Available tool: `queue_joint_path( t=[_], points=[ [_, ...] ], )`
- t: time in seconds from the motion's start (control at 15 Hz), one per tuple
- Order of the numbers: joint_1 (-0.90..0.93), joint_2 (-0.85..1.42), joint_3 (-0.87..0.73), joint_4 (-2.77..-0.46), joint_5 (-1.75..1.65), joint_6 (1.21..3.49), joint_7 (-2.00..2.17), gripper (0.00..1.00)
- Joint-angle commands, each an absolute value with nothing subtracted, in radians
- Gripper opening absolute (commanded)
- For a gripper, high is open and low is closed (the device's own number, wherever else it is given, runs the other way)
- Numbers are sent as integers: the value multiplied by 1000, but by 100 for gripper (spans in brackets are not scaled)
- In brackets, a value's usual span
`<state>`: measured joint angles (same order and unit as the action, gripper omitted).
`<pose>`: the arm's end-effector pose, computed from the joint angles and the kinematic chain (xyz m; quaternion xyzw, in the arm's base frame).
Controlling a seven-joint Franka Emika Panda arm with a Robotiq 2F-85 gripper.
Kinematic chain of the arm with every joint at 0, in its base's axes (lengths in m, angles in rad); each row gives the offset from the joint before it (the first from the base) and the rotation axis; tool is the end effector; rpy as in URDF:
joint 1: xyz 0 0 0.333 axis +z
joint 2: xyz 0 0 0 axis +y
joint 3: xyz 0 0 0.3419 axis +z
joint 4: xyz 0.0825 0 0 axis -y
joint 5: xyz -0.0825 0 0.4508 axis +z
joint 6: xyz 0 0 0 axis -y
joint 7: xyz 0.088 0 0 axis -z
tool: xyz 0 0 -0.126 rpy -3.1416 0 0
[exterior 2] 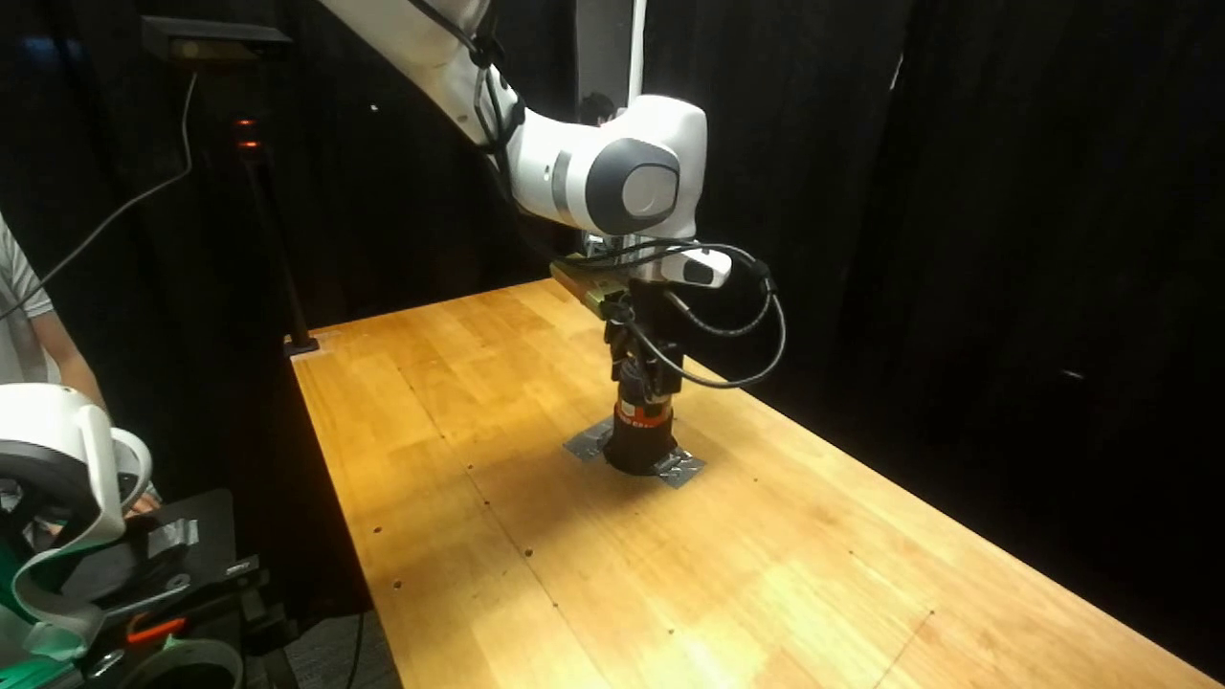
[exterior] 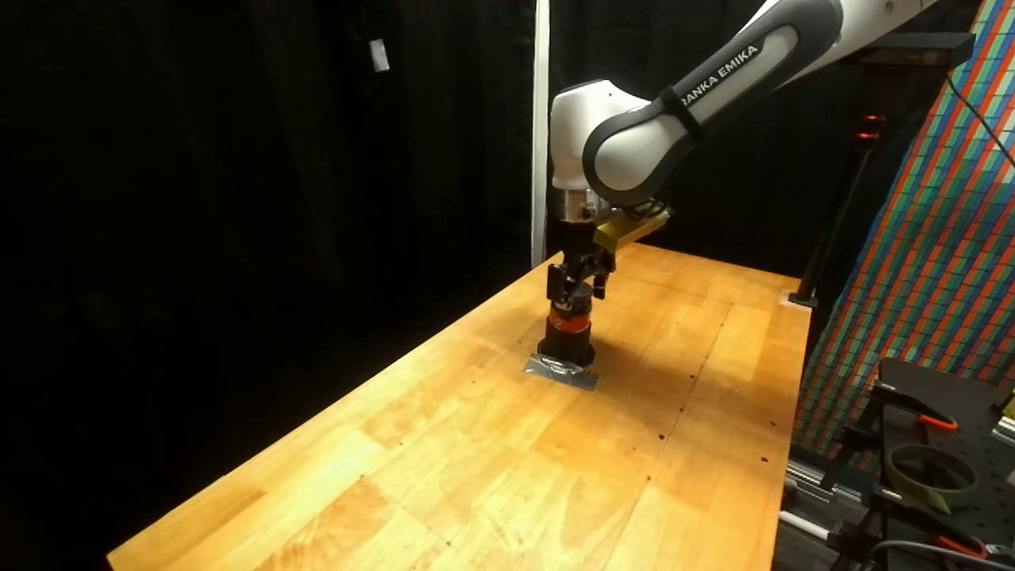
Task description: Put the elastic around the bottle
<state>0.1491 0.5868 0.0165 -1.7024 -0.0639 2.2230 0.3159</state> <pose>0.7219 0.1168 0.2060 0.9977 -0.0561 -0.0272 0.0274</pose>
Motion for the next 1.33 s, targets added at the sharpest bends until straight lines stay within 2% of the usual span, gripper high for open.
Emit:
queue_joint_path(
  t=[0.0, 0.4, 0.47, 0.53, 0.6, 0.67, 1.07, 1.27],
  points=[
    [155, 511, 1, -1836, -70, 2264, 317, 100],
    [155, 425, -3, -2006, -78, 2393, 316, 100],
    [156, 412, -5, -2035, -80, 2433, 322, 75],
    [160, 399, -9, -2068, -89, 2479, 327, 75],
    [164, 383, -14, -2105, -97, 2536, 336, 68],
    [168, 368, -19, -2143, -105, 2596, 342, 58],
    [217, 295, -86, -2382, -124, 3063, 402, 13],
    [281, 298, -159, -2471, -133, 3300, 434, 5]
  ],
)
